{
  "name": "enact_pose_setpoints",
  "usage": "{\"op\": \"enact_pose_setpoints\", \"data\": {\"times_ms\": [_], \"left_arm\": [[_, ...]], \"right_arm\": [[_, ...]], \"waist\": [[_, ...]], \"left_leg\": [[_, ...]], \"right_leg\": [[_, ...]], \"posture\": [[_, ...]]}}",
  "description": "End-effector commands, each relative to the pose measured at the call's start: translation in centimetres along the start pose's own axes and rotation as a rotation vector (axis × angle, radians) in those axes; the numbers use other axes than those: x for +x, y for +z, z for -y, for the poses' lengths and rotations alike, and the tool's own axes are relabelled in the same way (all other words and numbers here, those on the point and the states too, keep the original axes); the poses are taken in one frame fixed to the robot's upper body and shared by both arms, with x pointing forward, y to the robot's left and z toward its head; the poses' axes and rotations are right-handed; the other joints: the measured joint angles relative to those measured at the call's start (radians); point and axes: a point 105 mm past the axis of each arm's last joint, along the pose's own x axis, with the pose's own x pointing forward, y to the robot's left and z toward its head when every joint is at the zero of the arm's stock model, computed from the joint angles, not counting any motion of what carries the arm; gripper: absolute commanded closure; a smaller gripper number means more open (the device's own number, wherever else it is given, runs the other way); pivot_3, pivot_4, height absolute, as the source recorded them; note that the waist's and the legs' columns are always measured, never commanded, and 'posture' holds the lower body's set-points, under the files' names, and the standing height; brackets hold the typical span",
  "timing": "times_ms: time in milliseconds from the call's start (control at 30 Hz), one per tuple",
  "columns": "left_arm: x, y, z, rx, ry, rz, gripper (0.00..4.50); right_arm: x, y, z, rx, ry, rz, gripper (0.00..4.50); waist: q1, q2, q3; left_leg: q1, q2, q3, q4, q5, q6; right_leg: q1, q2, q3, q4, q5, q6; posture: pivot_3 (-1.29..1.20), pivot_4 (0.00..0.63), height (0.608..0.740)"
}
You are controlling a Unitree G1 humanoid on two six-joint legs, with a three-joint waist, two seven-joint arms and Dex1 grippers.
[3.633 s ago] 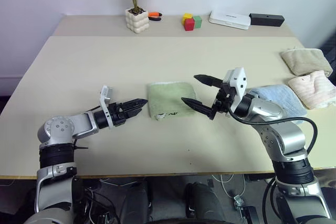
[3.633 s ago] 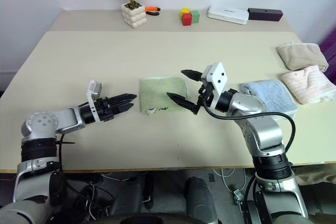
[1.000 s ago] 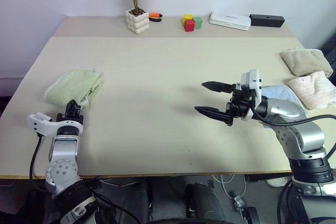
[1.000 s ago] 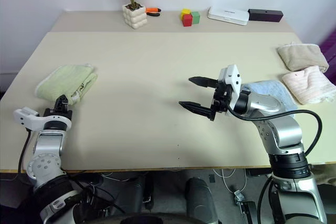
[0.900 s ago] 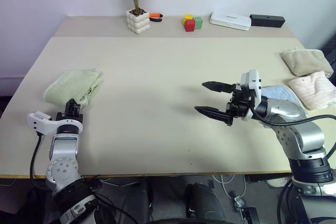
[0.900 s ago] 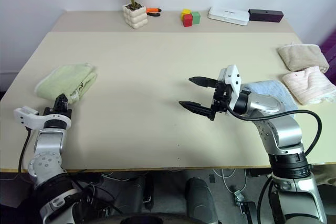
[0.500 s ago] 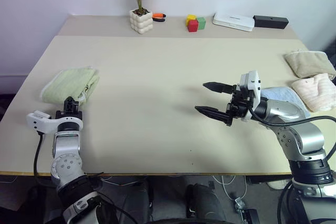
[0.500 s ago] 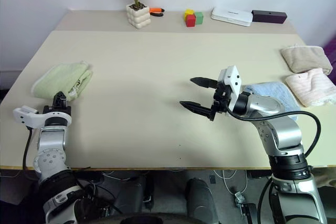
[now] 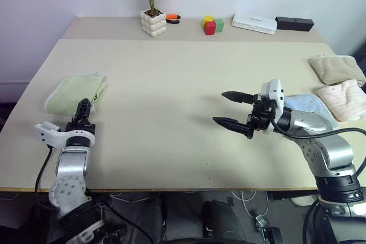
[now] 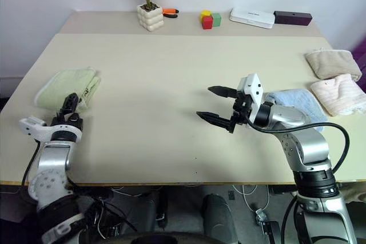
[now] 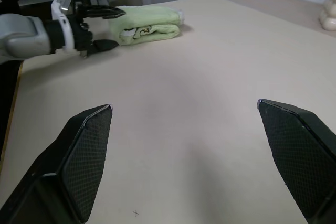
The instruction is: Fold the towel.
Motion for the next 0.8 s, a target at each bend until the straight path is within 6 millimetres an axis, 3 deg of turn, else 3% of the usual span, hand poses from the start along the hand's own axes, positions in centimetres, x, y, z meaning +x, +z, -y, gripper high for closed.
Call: {"op": "enact_pose_setpoints", "data": {"times_ms": [33,133,200,267,367,467,633,800], "left_arm": [[-0.4,-3.4,2.6,0.023,-0.134,-0.216,0.04],[-0.7,-4.6,2.8,0.059,-0.163,-0.291,0.04],[-1.1,-5.2,4.1,0.257,-0.283,-0.344,0.04],[0.1,-3.8,5.0,0.534,-0.394,-0.301,0.04],[2.0,-2.3,7.1,0.680,-0.560,-0.242,0.04],[3.5,-2.6,8.4,0.897,-0.747,-0.299,0.04],[6.6,-3.1,9.4,1.015,-0.858,-0.335,0.04],[6.8,-3.8,10.0,1.013,-0.969,-0.357,0.04]], "right_arm": [[-0.7,0.7,0.4,-0.038,-0.017,0.019,0.00],[-1.1,0.5,0.6,-0.039,-0.031,0.010,0.00],[-1.4,0.6,0.9,-0.044,-0.050,0.007,0.00],[-2.2,0.5,1.3,-0.047,-0.079,-0.008,0.00],[-4.3,0.3,2.0,-0.064,-0.136,-0.037,0.00],[-5.3,0.7,2.2,-0.097,-0.184,-0.053,0.00],[-5.4,0.6,1.6,-0.110,-0.205,-0.061,0.00],[-6.0,1.0,1.7,-0.117,-0.236,-0.065,0.00]], "waist": [[0.001,0.000,0.000],[-0.003,0.000,0.000],[-0.005,0.000,0.000],[-0.003,0.001,0.001],[0.007,0.002,0.000],[0.013,0.002,0.000],[0.012,0.002,0.000],[0.000,0.002,0.001]], "left_leg": [[0.000,0.000,0.000,0.000,0.000,0.000],[0.000,0.000,0.000,0.001,0.000,0.000],[0.000,0.000,0.000,0.000,0.000,0.000],[0.000,0.000,0.001,-0.001,0.000,0.000],[-0.001,0.000,0.001,-0.001,0.001,-0.002],[-0.001,0.000,0.002,-0.001,0.000,-0.002],[-0.002,0.001,0.003,-0.002,0.000,-0.001],[-0.003,0.001,0.003,-0.002,0.000,0.000]], "right_leg": [[0.000,0.000,0.000,0.000,0.000,-0.001],[0.000,0.000,0.000,0.000,-0.001,-0.001],[-0.001,0.000,0.000,0.000,-0.001,-0.001],[-0.002,0.000,0.000,0.000,-0.001,-0.001],[-0.003,0.001,-0.001,0.000,0.000,-0.002],[-0.004,0.000,-0.001,-0.003,0.000,-0.003],[-0.004,0.000,0.000,-0.002,0.000,-0.003],[-0.005,0.000,0.000,-0.002,0.002,0.000]], "posture": [[0.00,0.150,0.735],[0.00,0.150,0.735],[0.00,0.150,0.735],[0.00,0.150,0.735],[0.00,0.150,0.735],[0.00,0.150,0.735],[0.00,0.150,0.735],[0.00,0.150,0.735]]}}
